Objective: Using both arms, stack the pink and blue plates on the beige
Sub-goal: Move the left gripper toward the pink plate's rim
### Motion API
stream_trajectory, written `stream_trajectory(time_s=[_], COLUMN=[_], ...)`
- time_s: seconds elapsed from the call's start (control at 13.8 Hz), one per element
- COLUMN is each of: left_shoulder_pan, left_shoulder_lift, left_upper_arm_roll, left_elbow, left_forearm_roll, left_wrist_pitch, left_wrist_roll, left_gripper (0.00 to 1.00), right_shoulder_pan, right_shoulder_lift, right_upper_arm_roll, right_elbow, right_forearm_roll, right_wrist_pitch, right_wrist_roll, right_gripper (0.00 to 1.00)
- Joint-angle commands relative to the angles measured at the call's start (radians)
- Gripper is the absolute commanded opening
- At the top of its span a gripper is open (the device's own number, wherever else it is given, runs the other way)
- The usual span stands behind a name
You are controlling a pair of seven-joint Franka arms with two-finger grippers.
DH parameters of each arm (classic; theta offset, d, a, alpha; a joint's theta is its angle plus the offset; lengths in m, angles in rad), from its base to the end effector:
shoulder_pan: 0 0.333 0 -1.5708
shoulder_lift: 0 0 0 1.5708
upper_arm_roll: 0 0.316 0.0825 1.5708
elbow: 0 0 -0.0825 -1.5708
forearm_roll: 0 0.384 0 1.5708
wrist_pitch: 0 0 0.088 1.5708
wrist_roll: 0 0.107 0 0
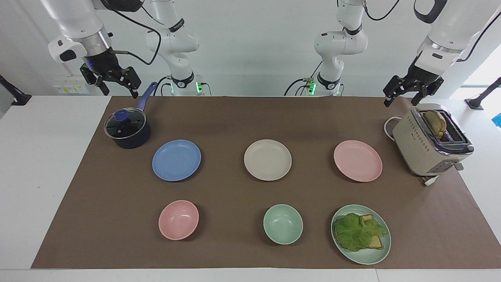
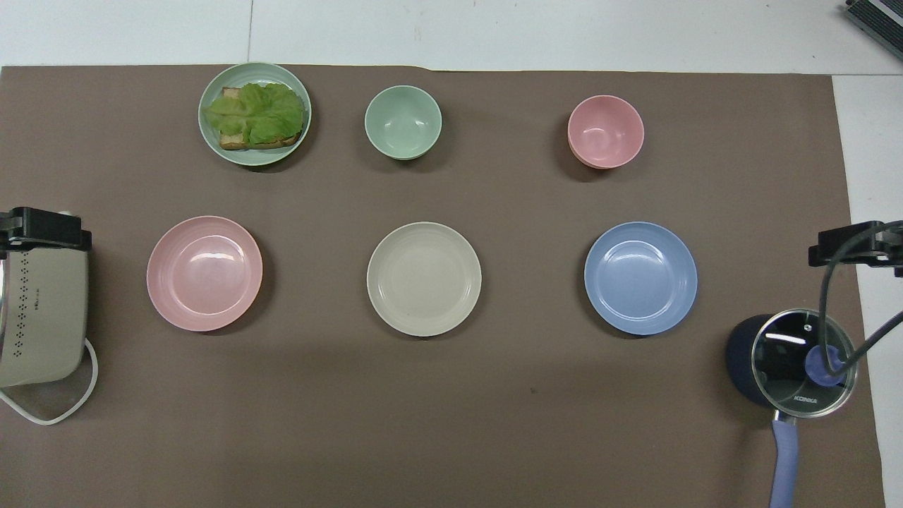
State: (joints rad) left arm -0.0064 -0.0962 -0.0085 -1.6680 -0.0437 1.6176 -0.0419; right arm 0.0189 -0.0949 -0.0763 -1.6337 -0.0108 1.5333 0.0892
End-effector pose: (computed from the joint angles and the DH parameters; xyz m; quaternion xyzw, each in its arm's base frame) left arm 0.5285 -0.0126 0.6348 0.9994 0.0140 0.0223 0.0221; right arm 0.5198 -0.0331 0.6425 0.9973 -0.0732 -0.0029 0.0018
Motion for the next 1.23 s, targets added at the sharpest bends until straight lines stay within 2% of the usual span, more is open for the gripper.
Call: stream_trajectory(time_s=[0.0,0.58,1.01,1.16], left_shoulder_pan=[0.000,0.022,0.057,0.069], left_shoulder_lift=[-0.007,-0.004,0.016,0.065], left_upper_arm_roll=[-0.004,-0.002,-0.002,-0.002], left_elbow=[-0.001,-0.047,-0.245,-0.269], left_forearm_roll=[0.015,0.015,0.015,0.015], left_wrist_pitch=[-0.007,0.031,0.273,0.314], left_wrist_roll=[-0.004,-0.009,0.000,0.005], left_gripper=[1.00,1.00,1.00,1.00], right_shoulder_pan=[-0.011,-0.019,-0.019,-0.023], right_shoulder_lift=[-0.012,-0.012,-0.012,-0.012], right_upper_arm_roll=[0.003,0.003,0.003,0.003], right_elbow=[-0.017,-0.018,-0.018,-0.018], right_forearm_roll=[0.006,0.006,0.006,0.006], right_wrist_pitch=[0.002,0.001,0.001,0.001], right_wrist_roll=[-0.026,-0.026,-0.026,-0.028], right_gripper=[1.00,1.00,1.00,1.00])
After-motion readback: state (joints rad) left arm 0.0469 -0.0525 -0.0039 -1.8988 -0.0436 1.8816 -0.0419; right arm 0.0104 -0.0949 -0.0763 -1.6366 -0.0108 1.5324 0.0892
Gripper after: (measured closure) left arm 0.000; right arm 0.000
